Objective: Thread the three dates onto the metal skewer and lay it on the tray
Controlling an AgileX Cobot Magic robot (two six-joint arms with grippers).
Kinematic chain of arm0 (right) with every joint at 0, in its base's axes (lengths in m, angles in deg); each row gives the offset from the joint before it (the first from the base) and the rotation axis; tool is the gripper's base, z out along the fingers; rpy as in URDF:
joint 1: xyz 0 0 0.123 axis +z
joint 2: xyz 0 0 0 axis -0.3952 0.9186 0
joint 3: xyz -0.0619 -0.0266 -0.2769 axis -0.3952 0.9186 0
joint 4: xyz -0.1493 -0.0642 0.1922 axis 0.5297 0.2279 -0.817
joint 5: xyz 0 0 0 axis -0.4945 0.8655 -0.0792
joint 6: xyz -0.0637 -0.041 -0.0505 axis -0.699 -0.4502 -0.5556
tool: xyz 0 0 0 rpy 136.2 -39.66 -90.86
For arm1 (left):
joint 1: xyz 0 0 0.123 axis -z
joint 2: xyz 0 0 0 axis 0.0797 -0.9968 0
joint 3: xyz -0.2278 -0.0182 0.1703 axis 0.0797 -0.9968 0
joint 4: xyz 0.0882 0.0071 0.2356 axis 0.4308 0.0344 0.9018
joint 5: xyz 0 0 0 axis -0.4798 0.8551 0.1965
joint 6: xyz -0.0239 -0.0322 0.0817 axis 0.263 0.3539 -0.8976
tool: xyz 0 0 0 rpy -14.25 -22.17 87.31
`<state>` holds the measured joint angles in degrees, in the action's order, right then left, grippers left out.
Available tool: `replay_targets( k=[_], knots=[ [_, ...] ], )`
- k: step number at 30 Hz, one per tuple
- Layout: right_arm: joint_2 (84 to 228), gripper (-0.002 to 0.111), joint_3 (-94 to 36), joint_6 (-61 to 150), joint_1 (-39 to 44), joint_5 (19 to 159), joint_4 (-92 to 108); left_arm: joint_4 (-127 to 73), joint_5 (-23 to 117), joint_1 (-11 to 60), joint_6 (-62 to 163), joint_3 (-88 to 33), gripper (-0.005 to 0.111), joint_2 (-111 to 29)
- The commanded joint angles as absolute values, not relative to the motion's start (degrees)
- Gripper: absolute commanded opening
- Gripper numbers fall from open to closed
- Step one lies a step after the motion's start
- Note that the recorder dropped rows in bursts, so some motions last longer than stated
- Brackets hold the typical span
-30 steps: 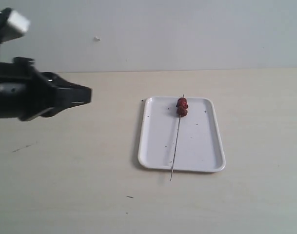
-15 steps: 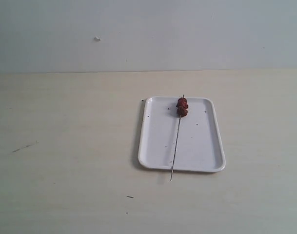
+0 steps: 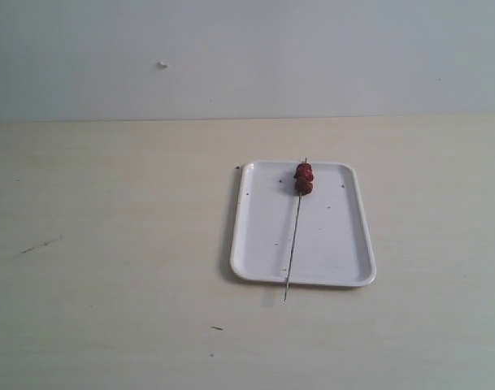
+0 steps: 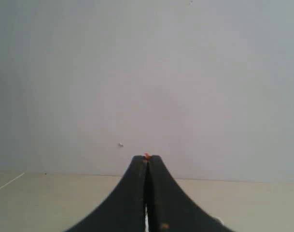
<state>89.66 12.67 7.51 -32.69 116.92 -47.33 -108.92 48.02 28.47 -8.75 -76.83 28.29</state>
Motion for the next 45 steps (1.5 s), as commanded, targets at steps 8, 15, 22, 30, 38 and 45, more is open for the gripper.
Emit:
replay_targets(
  k=[8,15,22,30,38,45],
  knots=[
    [89.1,0.000,13.0,7.5,-32.6,116.6,-47.4,-107.8,55.0,18.8,-9.6,-77.8,0.000,27.6],
    [89.1,0.000,13.0,7.5,-32.6,116.6,-47.4,-105.3,54.1,18.8,-9.6,-78.6,0.000,27.6],
    [89.1,0.000,13.0,7.5,-32.6,116.6,-47.4,-48.6,53.6,18.8,40.5,-85.5,0.000,27.6],
    [89.1,0.000,13.0,7.5,-32.6,116.6,-47.4,-13.9,61.1,18.8,81.9,-88.3,0.000,27.6],
    [89.1,0.000,13.0,7.5,-32.6,116.6,-47.4,-13.9,65.7,18.8,81.8,-88.3,0.000,27.6],
    [89.1,0.000,13.0,7.5,-32.6,116.6,-47.4,-13.9,65.7,18.8,81.8,-88.3,0.000,27.6]
  ],
)
